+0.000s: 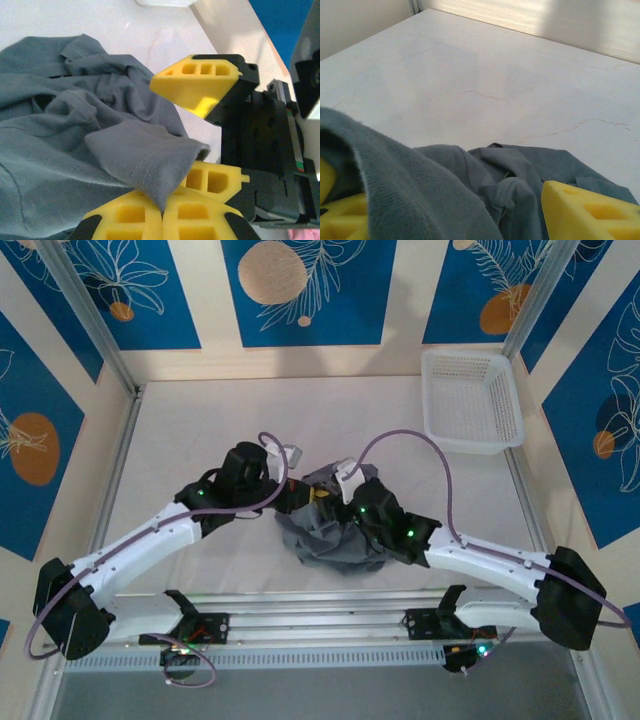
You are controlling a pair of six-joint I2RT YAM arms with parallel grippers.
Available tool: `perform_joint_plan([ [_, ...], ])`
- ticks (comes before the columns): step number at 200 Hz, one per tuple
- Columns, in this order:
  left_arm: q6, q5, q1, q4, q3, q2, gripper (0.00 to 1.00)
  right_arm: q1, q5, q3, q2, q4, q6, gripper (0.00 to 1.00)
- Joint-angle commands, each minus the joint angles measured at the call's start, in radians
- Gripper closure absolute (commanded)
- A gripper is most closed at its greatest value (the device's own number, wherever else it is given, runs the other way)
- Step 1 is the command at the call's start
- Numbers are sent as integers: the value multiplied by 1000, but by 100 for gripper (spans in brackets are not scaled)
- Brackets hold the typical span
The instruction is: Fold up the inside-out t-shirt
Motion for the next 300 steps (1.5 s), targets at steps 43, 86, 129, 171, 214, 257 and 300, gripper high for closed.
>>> perform_joint_plan([
  [43,1,46,-4,-15,36,7,100,-227,-140,104,12,-415,371,48],
  [86,0,59,-2,1,33,27,100,-359,-370,48,13,-555,392,50],
  [129,5,74,2,12,34,41,100,-338,-599,51,-27,-516,397,44],
  [171,15,109,2,42,30,12,100,-347,-414,75,80,-457,405,43],
  [214,107,23,13,-123,72,-57,100,-454,-481,-5,-16,-357,453,71],
  [257,89,64,33,-92,63,-53,100,-432,-782,10,-48,-326,445,56],
  [300,74,74,33,-73,61,-29,100,-390,-897,-28,-11,-107,466,28],
])
